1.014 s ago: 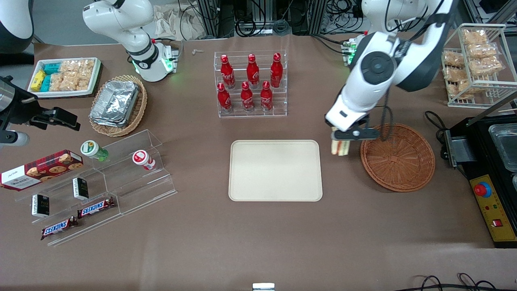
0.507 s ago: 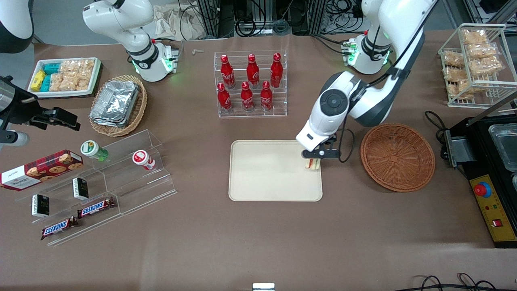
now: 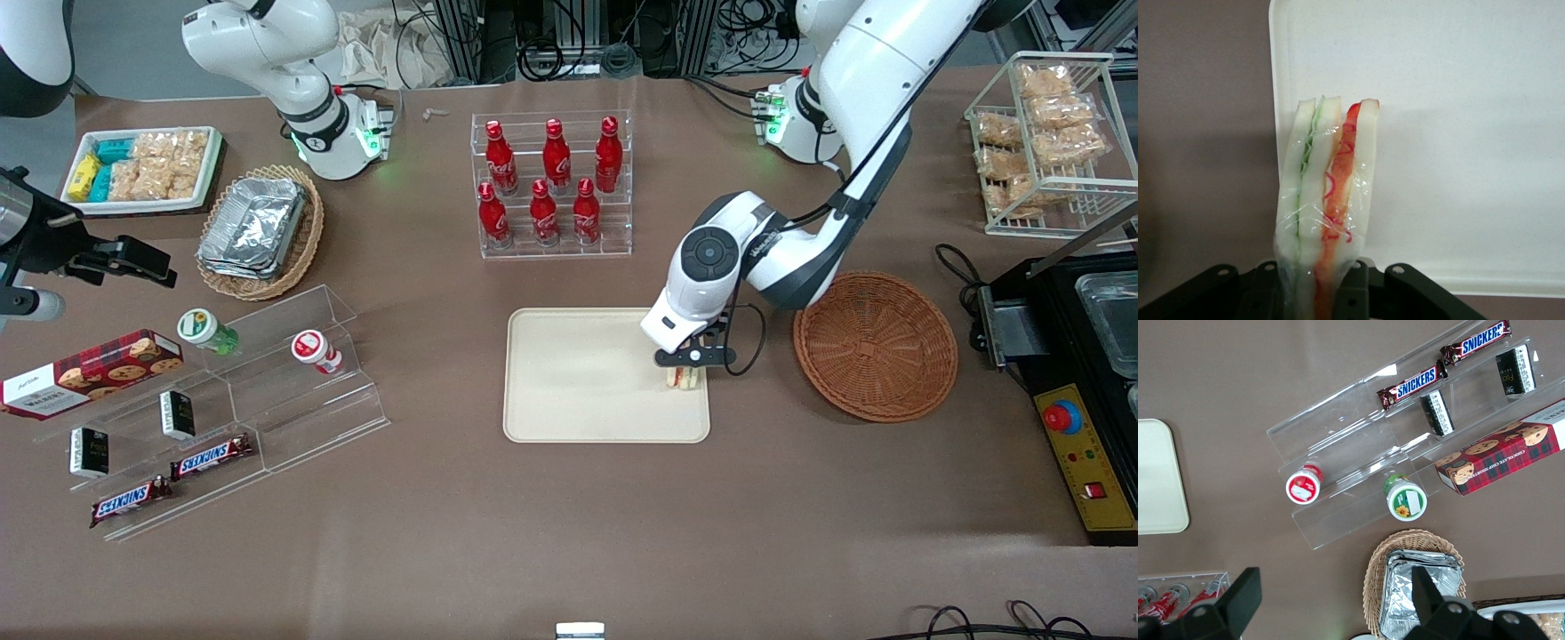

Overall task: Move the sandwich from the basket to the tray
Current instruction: 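Lower the sandwich onto the cream tray and open the left gripper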

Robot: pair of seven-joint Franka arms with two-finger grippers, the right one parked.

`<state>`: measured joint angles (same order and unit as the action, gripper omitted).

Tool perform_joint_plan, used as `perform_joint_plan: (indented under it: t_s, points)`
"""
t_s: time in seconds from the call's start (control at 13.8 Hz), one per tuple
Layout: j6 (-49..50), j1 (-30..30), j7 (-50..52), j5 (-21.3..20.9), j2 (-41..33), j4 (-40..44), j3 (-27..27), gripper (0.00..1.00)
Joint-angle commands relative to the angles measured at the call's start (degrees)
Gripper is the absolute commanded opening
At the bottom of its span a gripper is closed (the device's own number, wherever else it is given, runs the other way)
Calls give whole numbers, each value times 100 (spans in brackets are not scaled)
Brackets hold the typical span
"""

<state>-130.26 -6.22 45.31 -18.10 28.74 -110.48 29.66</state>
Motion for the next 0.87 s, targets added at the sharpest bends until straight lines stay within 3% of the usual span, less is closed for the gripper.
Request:
perform_joint_plan:
  t_s: [0.0,0.36,0.43,0.51,0.58,0.8]
  points:
    - [0,25,189,-202,289,290,66,0]
    - [-9,51,198,-545,668,492,58,0]
    - [-9,51,189,-545,659,492,58,5]
    - [-9,42,198,-554,659,501,58,62]
    - [-9,42,198,-615,659,492,58,99]
    - [0,34,180,-668,642,484,58,100]
